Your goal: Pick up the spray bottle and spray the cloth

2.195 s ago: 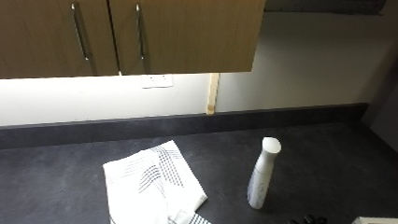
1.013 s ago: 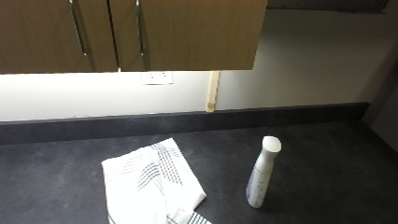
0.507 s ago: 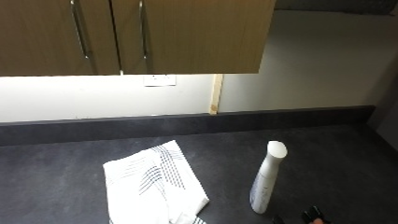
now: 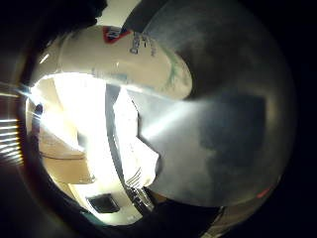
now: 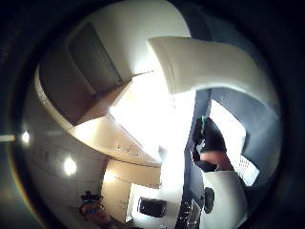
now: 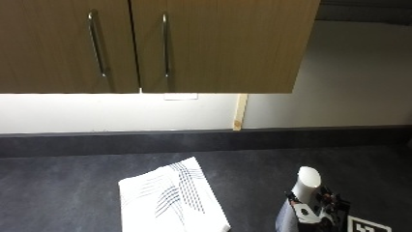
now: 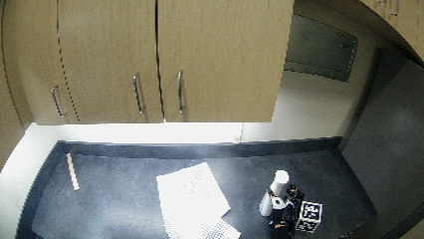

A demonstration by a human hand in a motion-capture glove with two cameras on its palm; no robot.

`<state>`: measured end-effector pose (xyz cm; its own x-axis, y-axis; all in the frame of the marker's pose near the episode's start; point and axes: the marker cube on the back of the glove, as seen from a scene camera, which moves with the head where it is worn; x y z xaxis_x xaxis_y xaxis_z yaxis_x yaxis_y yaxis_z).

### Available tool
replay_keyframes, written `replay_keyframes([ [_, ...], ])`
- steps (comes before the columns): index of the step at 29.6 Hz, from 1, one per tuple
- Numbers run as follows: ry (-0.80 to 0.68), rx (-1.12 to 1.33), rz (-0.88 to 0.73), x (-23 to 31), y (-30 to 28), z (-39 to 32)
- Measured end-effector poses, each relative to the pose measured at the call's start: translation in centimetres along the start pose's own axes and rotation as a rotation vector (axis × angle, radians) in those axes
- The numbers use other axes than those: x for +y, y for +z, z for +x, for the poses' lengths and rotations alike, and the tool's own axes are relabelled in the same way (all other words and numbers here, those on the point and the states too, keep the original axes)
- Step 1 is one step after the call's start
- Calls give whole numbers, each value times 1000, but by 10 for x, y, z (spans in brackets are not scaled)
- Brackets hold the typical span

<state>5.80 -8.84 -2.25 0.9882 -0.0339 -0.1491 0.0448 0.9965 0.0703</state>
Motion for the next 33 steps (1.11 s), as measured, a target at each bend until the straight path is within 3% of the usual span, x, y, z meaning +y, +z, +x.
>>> replay_keyframes([
  [33, -8, -162, 31, -29, 17, 18],
])
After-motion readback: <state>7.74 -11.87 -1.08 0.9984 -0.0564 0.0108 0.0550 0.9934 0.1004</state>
